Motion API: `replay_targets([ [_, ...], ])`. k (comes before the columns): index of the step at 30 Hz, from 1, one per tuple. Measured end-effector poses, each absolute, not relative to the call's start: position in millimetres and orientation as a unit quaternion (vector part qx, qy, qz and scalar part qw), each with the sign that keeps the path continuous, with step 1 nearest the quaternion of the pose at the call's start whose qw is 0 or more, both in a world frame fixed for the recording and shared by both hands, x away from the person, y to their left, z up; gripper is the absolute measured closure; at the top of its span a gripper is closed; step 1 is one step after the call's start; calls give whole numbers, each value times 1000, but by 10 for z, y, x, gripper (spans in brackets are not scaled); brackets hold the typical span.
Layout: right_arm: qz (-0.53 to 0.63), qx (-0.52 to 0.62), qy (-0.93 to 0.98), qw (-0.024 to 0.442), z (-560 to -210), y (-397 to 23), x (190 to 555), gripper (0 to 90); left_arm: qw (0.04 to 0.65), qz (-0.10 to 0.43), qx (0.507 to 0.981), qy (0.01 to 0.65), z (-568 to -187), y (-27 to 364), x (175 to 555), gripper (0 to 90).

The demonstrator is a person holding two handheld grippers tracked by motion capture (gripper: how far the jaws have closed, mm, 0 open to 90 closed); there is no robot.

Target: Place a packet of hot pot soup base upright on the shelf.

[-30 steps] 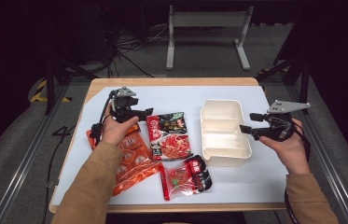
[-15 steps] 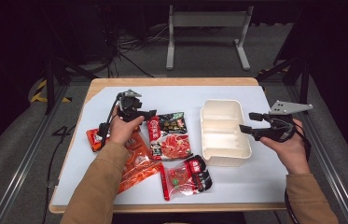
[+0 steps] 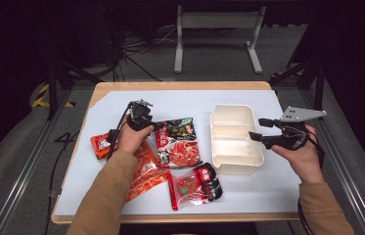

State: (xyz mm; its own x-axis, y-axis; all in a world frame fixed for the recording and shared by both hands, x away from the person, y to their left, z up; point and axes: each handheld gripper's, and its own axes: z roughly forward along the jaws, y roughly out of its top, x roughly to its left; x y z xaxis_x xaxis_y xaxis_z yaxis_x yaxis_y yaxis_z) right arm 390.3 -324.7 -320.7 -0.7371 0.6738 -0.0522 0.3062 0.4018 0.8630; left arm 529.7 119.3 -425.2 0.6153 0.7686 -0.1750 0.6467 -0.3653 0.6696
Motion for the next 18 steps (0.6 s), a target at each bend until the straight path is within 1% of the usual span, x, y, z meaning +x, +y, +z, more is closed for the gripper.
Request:
replay_targets([
  [3,456,302,813,202,-3205,-3243,3901,372,367,71,824,427,-4274,1195,5309,335],
  [5,457,297,814,200,-3209,-3246,3902,394,369,58,822,430,-4298,1193,5319,339],
  [11,456,296,815,199,-3213,-3241,3904,405,366,35,824,431,-4368,1176,5344,355],
  [14,459,292,816,197,-3213,-3244,3904,432,368,23,823,432,-4389,1167,5350,357],
  [18,458,291,817,196,-3221,-3236,3909,440,354,36,834,423,-4386,1121,5338,357],
])
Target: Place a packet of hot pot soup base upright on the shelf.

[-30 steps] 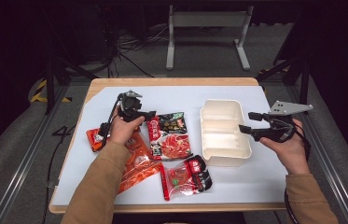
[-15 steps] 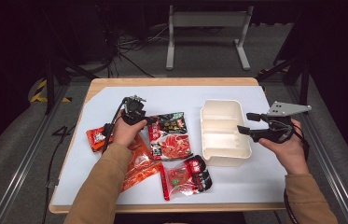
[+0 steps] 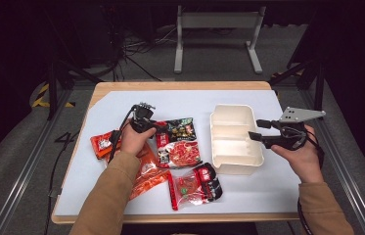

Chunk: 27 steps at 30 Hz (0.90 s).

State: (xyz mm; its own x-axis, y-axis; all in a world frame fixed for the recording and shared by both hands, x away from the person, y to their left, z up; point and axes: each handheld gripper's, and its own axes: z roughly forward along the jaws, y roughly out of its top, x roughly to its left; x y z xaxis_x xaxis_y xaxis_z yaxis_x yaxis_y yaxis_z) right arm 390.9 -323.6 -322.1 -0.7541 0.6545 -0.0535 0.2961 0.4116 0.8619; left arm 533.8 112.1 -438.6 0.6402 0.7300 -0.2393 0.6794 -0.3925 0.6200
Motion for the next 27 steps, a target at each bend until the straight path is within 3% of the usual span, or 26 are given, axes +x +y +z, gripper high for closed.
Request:
replay_targets([
  [6,459,291,817,194,-3231,-3223,3919,449,340,48,841,418,-4374,1080,5327,362],
  [11,463,289,815,194,-3233,-3221,3923,456,334,54,842,420,-4364,1063,5316,439],
  [20,463,294,813,193,-3241,-3230,3936,456,345,19,827,443,-4351,1130,5305,744],
  [27,464,287,816,190,-3248,-3224,3937,508,353,7,819,451,-4324,1161,5289,822],
])
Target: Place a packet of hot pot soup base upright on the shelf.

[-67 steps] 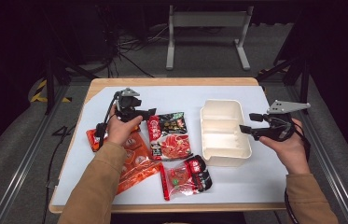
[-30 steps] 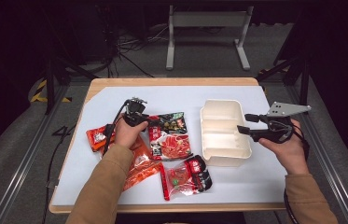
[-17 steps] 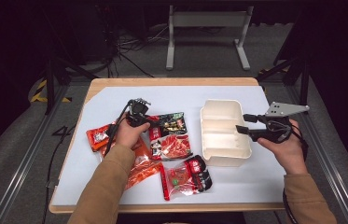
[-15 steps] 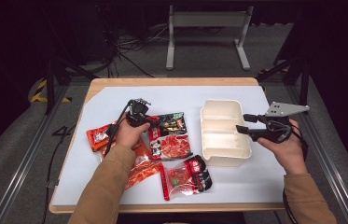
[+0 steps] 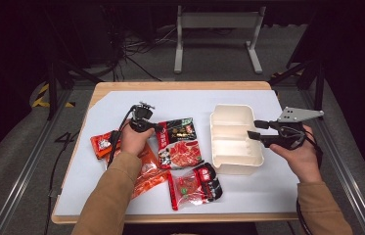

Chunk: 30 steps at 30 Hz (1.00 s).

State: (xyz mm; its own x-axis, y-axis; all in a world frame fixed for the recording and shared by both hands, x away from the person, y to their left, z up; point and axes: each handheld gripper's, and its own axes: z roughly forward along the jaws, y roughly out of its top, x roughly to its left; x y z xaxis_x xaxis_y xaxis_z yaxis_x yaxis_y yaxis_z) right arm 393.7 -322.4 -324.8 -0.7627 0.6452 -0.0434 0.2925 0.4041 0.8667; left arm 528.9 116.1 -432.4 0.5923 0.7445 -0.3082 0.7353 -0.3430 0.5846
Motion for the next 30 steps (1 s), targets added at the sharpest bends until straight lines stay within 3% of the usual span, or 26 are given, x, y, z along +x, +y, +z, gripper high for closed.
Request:
replay_targets([
  [13,469,294,809,197,-3237,-3298,3925,584,380,21,812,443,-4117,1194,5175,851],
  [30,459,314,809,190,-3196,-3314,3912,570,466,57,784,407,-3563,1285,4827,861],
])
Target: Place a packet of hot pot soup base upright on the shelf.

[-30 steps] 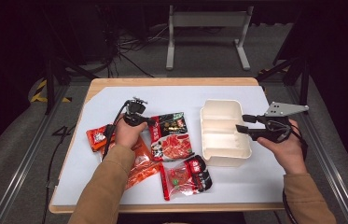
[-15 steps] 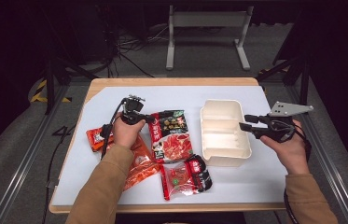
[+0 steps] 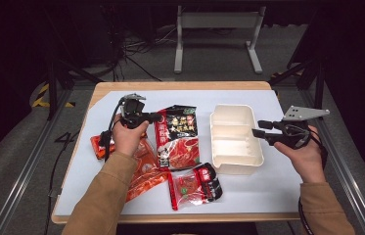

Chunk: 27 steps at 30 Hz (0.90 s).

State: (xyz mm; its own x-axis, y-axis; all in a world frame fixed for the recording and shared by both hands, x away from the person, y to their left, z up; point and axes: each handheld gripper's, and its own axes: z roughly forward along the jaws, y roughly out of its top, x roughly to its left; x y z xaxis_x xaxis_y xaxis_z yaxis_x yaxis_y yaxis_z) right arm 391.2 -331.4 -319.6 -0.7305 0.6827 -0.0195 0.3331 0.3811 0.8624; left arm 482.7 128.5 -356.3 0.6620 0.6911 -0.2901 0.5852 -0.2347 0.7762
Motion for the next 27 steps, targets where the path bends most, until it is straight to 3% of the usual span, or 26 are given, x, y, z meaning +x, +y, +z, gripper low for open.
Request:
replay_targets([
  [12,460,316,808,187,-3151,-3311,3885,566,502,102,787,344,-3121,1175,4415,868],
  [27,467,297,814,174,-3081,-3145,3827,553,553,146,766,293,-2903,1273,3938,871],
])
